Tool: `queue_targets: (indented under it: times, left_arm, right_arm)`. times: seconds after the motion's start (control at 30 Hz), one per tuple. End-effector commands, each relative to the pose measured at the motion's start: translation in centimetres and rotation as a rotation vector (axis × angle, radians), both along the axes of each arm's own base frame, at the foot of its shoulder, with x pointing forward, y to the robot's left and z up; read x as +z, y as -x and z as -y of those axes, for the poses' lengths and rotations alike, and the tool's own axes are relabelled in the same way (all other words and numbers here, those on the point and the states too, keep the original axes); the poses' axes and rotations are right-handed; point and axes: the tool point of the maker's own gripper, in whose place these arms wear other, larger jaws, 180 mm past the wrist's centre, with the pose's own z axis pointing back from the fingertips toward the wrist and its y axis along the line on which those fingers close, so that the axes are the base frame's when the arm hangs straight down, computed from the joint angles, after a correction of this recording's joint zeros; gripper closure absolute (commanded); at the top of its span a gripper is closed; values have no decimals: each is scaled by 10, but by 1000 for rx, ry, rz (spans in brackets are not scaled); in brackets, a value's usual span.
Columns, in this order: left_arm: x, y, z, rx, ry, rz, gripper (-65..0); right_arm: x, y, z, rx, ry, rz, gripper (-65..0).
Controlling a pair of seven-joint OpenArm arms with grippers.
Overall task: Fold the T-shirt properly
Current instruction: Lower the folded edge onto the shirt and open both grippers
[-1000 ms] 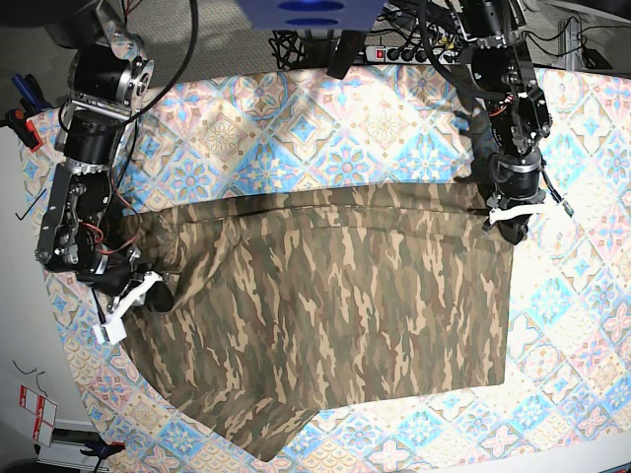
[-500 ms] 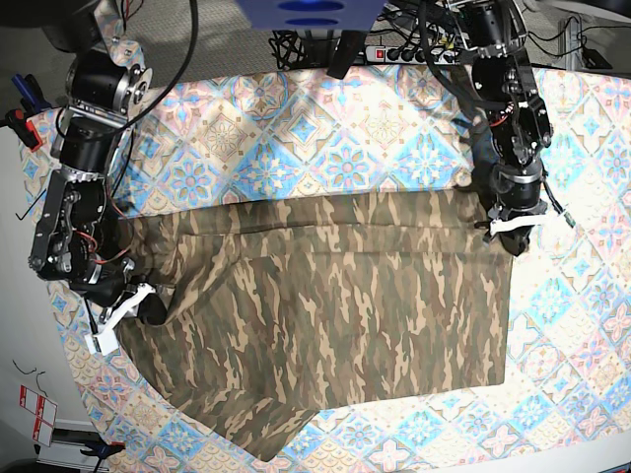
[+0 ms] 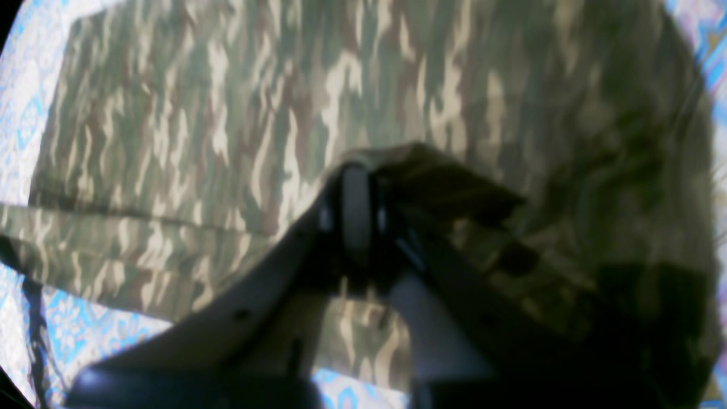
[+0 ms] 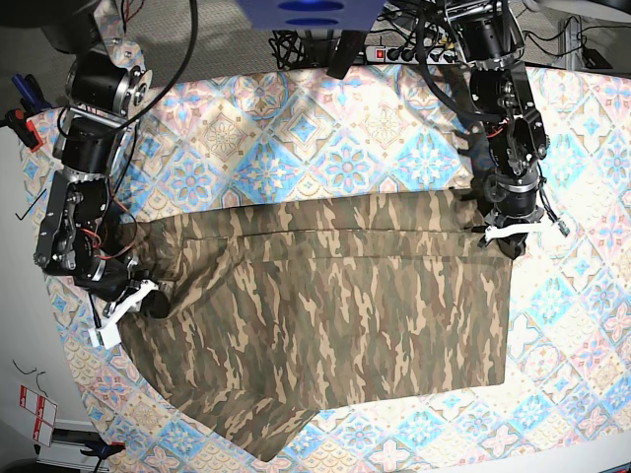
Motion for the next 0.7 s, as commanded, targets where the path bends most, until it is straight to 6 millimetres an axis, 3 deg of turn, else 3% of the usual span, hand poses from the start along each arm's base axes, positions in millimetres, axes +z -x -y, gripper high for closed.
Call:
queue_targets:
  times: [0.0, 0.3, 0.67]
  left_arm:
    - [17, -11, -5, 3, -26, 56, 0]
    - [3, -11, -6, 11, -7, 23, 0]
    - [13, -23, -6, 10, -8, 52, 0]
  right_arm:
    - [29, -18, 6, -14, -10, 96, 0]
    - [27, -19, 6, -20, -17, 97, 0]
    - [30, -21, 6, -30, -26, 118, 0]
